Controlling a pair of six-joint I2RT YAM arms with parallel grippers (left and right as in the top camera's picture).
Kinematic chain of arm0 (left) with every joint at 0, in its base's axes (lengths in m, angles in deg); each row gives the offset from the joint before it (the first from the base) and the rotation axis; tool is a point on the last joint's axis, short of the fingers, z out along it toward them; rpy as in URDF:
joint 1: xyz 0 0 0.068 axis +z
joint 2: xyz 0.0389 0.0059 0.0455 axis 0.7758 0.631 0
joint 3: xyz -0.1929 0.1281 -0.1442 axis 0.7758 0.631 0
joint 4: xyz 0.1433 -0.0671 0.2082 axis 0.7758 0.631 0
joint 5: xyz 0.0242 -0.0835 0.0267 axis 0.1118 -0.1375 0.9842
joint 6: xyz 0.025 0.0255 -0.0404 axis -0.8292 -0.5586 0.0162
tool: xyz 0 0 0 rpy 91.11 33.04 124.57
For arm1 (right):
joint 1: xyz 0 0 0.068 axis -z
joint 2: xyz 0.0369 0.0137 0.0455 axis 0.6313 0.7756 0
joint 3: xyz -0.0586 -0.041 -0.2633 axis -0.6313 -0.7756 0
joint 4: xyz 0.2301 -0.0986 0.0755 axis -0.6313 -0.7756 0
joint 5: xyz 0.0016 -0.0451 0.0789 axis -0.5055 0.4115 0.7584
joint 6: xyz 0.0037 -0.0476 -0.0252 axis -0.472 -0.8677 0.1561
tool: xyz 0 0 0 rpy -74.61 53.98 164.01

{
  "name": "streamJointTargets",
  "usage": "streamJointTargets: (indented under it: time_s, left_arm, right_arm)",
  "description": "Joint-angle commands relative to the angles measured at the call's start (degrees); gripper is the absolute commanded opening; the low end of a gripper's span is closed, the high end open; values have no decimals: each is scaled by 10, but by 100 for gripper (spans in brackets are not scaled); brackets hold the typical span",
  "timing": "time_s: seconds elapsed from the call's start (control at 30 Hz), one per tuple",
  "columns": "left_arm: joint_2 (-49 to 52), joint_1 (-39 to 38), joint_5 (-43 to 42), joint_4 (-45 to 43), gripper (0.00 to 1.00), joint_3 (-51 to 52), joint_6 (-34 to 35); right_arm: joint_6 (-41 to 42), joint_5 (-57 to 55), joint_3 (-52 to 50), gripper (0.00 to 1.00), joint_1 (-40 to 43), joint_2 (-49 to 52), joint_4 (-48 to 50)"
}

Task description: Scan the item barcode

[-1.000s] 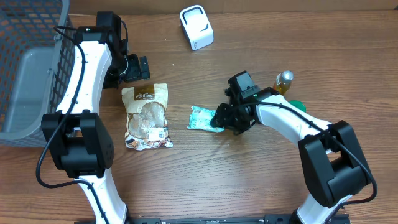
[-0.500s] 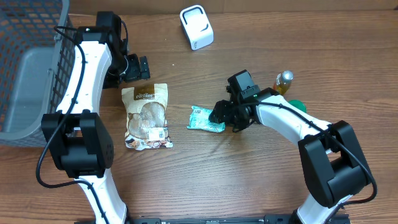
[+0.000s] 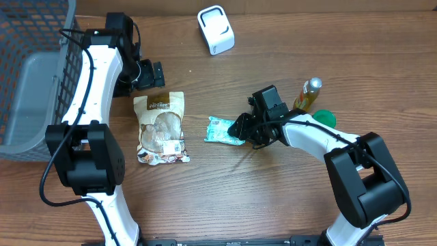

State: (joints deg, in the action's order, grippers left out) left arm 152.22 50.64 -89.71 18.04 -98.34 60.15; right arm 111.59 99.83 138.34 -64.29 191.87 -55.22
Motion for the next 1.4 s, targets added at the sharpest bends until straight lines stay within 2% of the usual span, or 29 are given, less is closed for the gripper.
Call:
streamJointTargets:
  time_s: [0.0, 0.13, 0.23, 0.43, 0.6, 0.9, 1.37]
  left_arm:
    - [-15, 2, -9, -1, 100, -10, -1]
    - [-15, 2, -9, -1, 100, -10, -1]
    - [-15, 2, -8, -1, 100, -10, -1]
    - [-15, 2, -8, -1, 100, -10, -1]
    - [-15, 2, -8, -1, 100, -10, -1]
    - [-15, 2, -8, -1, 100, -10, -1]
    - [-15, 2, -8, -1, 99, -10, -1]
  right_arm:
    - [12, 10, -5, 31, 2, -6, 13]
    - [5, 11, -5, 12, 1, -6, 14]
    - [-14, 24, -5, 4, 2, -7, 14]
    - [-83, 80, -3, 4, 2, -40, 14]
    - [-169, 226, -3, 4, 9, -82, 14]
    - [-173, 400, -3, 4, 21, -87, 14]
    - [-174, 411, -3, 4, 35, -87, -19]
